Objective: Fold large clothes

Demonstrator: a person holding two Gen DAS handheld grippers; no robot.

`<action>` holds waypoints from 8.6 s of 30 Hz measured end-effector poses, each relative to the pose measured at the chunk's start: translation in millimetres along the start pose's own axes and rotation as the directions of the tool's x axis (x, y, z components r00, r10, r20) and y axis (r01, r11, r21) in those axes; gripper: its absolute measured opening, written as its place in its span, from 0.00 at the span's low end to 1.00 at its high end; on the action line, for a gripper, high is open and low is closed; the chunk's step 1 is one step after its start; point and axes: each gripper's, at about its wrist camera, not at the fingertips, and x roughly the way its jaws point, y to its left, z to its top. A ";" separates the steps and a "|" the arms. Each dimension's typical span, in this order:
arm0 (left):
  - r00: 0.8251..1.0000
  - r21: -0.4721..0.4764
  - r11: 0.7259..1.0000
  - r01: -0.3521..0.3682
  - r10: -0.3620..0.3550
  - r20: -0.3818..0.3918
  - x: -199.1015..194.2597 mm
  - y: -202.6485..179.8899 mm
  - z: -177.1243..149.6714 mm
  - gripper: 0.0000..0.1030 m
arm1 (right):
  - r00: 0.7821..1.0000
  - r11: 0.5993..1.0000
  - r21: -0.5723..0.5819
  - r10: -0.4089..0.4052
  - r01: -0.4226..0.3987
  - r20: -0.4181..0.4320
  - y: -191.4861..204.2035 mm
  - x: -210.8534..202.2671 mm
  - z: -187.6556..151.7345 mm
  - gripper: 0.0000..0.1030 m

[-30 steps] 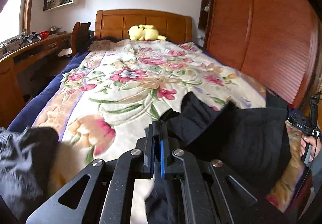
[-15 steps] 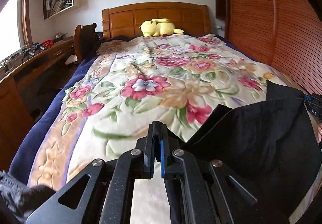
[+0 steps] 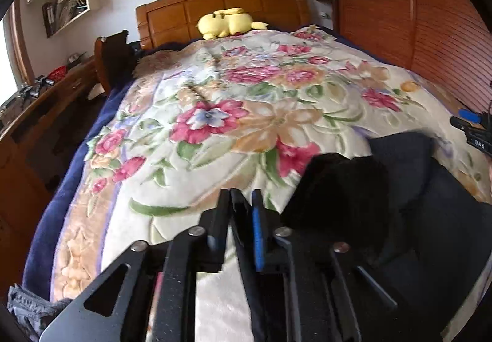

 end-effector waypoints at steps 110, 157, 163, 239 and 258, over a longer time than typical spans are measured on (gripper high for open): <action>0.978 0.064 0.976 0.208 -0.206 -0.028 -51.9 -172.4 -180.6 0.30 | 0.904 0.916 0.306 0.342 -0.260 -0.256 -13.7 -92.3 -200.1 0.64; 0.993 -0.168 0.982 0.086 -0.071 0.089 -137.8 25.7 -219.5 0.30 | 0.780 0.779 -0.125 0.578 -0.615 -0.239 284.4 -169.4 -51.8 0.54; 0.991 -0.158 0.983 0.096 -0.080 0.103 -141.4 19.5 -217.4 0.30 | 0.824 0.806 -0.172 0.549 -0.566 -0.141 234.3 -196.8 -50.2 0.54; 0.971 -0.133 0.964 0.228 -0.216 0.101 -121.2 -12.9 -202.4 0.04 | 0.856 0.859 -0.136 0.452 -0.493 -0.250 208.2 -97.1 -122.1 0.46; 0.980 -0.117 0.973 0.201 -0.198 0.030 -119.4 6.8 -213.1 0.31 | 0.912 0.913 -0.121 0.366 -0.391 -0.183 166.9 -43.6 -61.6 0.59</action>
